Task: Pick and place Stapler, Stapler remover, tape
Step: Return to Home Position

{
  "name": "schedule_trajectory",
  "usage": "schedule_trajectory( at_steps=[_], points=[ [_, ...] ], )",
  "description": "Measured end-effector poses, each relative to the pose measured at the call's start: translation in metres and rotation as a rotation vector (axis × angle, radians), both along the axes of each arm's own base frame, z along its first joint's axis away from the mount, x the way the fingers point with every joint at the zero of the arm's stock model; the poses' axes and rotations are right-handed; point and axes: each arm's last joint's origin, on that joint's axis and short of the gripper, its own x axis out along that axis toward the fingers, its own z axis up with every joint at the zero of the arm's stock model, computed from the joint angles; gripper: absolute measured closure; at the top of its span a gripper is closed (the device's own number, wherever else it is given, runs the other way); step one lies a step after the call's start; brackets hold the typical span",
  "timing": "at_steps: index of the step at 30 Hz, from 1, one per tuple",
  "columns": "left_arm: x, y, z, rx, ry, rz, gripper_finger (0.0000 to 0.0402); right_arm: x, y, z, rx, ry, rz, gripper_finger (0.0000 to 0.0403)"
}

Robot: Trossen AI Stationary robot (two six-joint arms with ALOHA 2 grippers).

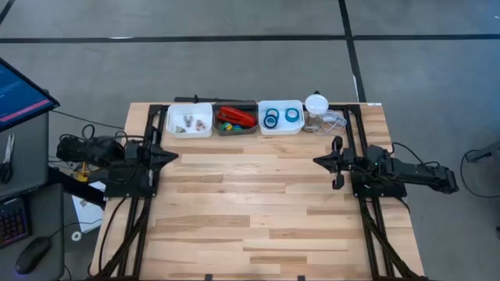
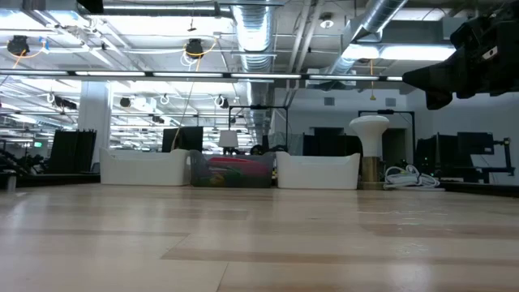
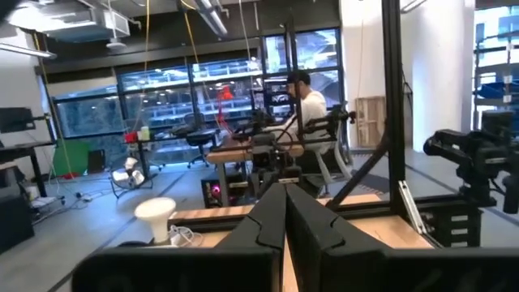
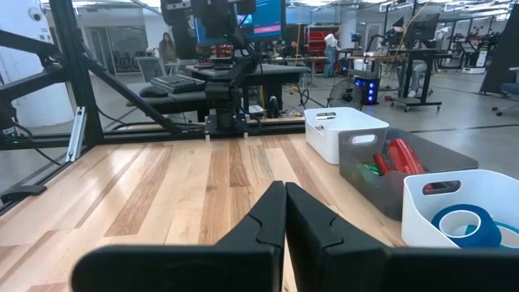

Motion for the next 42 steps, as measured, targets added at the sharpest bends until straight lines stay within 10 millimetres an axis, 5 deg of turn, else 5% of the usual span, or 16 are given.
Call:
schedule_trajectory(
  at_steps=[11, 20, 32, 42],
  points=[
    [-0.002, 0.007, -0.003, -0.017, 0.01, -0.095, 0.04, 0.0, 0.0, 0.0, 0.0, -0.001, 0.0, 0.0403],
    [-0.034, 0.01, 0.001, -0.062, -0.137, -0.178, 0.04, 0.0, 0.0, 0.0, 0.0, -0.002, 0.0, 0.0403],
    [-0.036, 0.009, 0.0, -0.064, -0.089, -0.194, 0.04, 0.0, 0.0, 0.0, 0.0, -0.002, 0.0, 0.0403],
    [-0.017, 0.008, -0.029, -0.059, -0.01, -0.179, 0.04, 0.0, 0.0, 0.0, 0.0, -0.002, 0.0, 0.0403]
  ],
)
